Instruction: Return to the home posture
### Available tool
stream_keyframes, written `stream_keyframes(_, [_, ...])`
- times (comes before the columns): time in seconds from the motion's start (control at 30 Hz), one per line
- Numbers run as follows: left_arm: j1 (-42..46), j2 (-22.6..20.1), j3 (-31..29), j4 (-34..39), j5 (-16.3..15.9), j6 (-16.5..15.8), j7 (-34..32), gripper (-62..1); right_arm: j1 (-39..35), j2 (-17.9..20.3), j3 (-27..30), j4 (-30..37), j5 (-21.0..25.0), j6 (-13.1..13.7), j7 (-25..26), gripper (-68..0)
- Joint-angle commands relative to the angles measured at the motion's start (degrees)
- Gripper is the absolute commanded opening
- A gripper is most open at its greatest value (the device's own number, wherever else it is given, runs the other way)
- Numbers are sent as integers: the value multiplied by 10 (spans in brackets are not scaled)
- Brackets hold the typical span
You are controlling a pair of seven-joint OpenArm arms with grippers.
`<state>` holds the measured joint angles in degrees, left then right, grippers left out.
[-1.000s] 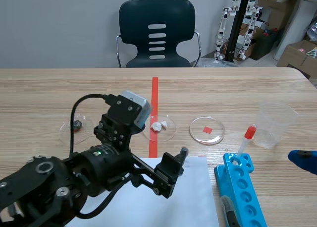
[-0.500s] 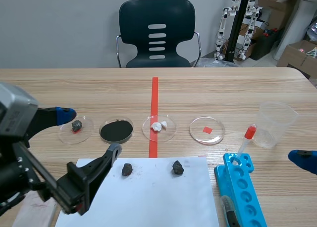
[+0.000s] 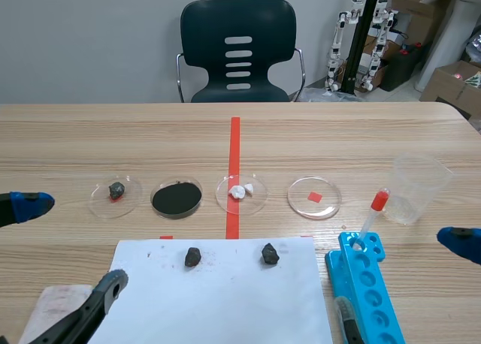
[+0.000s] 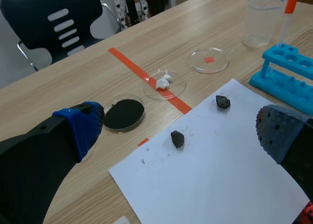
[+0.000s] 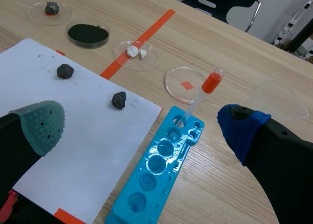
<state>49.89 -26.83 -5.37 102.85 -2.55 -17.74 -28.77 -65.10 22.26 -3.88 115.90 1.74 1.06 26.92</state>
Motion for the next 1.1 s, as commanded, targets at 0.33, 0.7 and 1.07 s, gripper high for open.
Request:
stream_keyframes(0.33, [15,3,5,4,5,4,-31,14,3,3,0,13,4,-2,8,4])
stream_keyframes(0.7, [15,3,5,4,4,4,-31,14,3,3,0,13,4,-2,8,4])
stream_keyframes(1.07, [15,3,5,4,4,0,-31,14,3,3,0,13,4,-2,8,4])
